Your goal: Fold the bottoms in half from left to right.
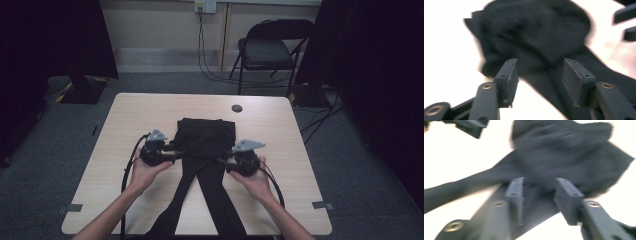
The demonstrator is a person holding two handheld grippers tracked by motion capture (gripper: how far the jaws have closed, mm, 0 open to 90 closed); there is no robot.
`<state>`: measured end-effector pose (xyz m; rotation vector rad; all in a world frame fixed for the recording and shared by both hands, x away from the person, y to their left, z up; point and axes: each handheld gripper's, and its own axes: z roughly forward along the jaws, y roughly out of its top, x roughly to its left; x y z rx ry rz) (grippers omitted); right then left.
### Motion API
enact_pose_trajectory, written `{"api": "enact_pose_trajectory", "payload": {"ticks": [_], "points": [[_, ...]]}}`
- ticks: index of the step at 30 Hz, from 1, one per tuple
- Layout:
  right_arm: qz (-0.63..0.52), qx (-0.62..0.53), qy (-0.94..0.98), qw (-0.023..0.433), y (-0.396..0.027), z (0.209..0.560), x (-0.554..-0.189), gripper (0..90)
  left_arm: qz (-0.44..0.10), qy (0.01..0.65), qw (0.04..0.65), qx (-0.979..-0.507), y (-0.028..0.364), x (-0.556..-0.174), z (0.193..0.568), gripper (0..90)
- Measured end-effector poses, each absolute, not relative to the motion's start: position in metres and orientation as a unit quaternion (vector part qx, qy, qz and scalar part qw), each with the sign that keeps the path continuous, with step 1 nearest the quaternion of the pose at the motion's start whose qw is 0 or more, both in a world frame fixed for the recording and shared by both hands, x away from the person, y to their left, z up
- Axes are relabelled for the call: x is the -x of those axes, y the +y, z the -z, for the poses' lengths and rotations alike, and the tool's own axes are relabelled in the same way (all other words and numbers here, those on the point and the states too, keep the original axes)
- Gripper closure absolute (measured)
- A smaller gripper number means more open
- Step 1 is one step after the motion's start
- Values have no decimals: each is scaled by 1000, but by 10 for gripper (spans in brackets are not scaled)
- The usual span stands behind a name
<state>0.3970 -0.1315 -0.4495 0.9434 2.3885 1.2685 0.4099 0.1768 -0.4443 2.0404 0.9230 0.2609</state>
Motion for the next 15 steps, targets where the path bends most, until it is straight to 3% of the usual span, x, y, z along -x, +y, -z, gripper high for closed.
{"api": "enact_pose_trajectory", "payload": {"ticks": [1,4,8,13,14,15], "points": [[-421,-301,847,125,-123,456,-378,679,-84,351,420,-833,173,-387,449,501],[-409,-278,863,106,-115,463,-357,690,-64,343,422,-837,170,-371,457,490],[-393,-267,874,100,-112,471,-343,601,-42,334,401,-852,159,-359,464,397],[-364,-261,889,100,-110,486,-340,567,-64,341,338,-875,148,-363,478,353],[-355,-258,893,105,-107,490,-340,589,-75,341,325,-879,146,-363,480,377],[-360,-258,889,114,-107,489,-341,720,-79,342,323,-879,145,-362,481,469]]}}
